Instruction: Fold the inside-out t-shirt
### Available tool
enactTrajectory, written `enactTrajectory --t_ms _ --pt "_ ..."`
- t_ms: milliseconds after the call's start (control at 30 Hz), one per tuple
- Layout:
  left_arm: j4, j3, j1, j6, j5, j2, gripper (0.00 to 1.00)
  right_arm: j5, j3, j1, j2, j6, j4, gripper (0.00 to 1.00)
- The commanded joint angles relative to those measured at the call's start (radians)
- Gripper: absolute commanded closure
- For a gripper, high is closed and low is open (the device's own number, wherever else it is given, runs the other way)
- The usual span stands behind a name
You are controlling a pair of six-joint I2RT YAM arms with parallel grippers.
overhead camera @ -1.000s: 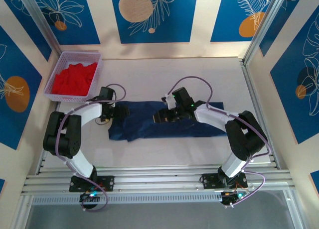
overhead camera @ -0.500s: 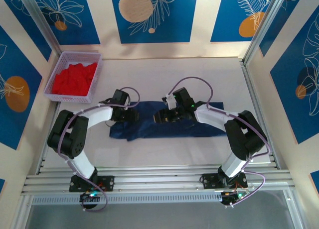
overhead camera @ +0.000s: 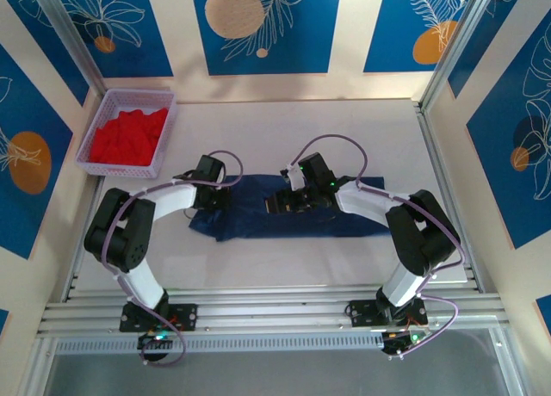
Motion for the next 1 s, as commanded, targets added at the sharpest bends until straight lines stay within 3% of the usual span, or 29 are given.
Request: enactTrajectory --t_ms 0,133,300,533,667,967 --pt "-0.06 -0.028 0.002 0.026 0.09 0.027 1.0 0.019 -0.008 -0.016 -0.023 -0.021 -0.051 0.33" --pt "-0.162 -0.013 0.057 0.046 0.055 -0.041 1.0 0.035 -0.006 -0.056 -0.068 -0.035 -0.088 0.33" --pt "-0.331 0.059 0.114 0.056 -0.078 -0.115 1.0 0.051 0.0 -0.124 -0.103 -0.026 -0.115 0.33" --pt "-0.606 0.21 0.167 0.111 -0.376 -0.124 1.0 0.091 0.017 -0.191 -0.107 -0.002 -0.159 0.33" --pt "-0.719 0.296 0.183 0.207 -0.595 -0.118 1.0 0.139 0.028 -0.194 -0.099 -0.006 -0.19 0.34" --pt "-0.782 0.438 0.203 0.404 -0.828 -0.078 1.0 0.138 0.087 -0.187 -0.038 0.015 -0.194 0.35"
